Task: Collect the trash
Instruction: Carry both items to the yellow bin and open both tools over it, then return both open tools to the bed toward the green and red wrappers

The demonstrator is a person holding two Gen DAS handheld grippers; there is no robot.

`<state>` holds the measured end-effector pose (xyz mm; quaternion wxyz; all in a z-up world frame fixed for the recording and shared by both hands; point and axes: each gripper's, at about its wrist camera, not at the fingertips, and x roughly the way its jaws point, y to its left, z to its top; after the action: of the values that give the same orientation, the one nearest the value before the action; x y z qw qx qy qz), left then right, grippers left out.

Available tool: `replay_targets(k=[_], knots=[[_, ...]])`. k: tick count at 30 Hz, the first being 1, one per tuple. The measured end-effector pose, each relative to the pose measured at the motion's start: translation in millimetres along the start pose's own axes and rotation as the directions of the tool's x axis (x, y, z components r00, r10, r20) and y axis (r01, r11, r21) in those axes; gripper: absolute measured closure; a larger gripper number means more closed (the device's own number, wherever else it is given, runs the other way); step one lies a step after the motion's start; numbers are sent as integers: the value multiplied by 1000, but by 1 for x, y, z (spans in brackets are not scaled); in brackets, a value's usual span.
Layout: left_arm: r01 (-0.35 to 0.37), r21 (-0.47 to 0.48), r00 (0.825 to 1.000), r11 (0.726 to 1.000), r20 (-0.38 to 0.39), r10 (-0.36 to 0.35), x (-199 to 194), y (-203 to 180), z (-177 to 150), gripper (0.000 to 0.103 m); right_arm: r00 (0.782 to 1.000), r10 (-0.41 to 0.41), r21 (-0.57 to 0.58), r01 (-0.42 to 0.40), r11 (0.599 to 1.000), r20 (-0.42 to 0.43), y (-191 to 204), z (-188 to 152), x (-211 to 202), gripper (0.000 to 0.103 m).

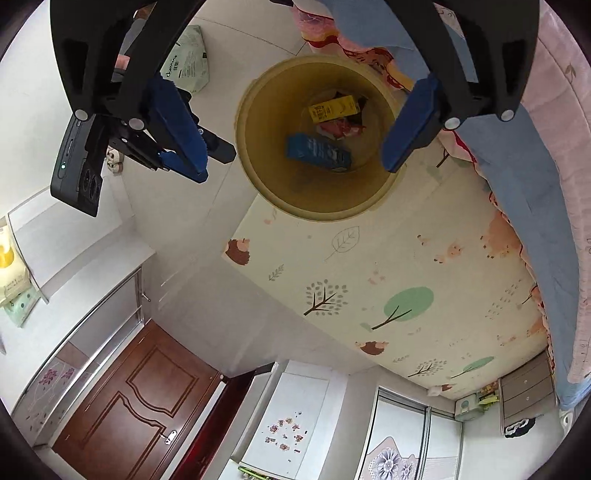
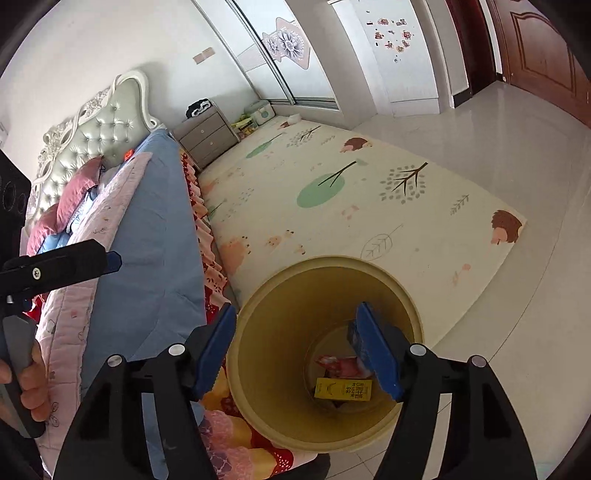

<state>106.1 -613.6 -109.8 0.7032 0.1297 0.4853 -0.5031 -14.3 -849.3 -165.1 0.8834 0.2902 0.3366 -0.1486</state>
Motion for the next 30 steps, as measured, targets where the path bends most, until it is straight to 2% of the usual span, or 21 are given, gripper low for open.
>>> replay_targets(k=[7,18,22,30], knots=[[-31,32,996,999,80,29,-30,-4,-9,8,1000,14,-17,-13,1000,18,17,4,-16,38],[-85,37,982,996,170,77,-96,8,-30,8,996,53,-111,-45,993,76,77,12,-51,38],[-127,25,968,992,223,118,-127,20,-42,8,993,80,-164,-65,984,89,109,12,-63,38],[-240,-41,921,970,306,241,-194,66,-85,8,979,194,-301,-165,939,67,202,0,-67,38]])
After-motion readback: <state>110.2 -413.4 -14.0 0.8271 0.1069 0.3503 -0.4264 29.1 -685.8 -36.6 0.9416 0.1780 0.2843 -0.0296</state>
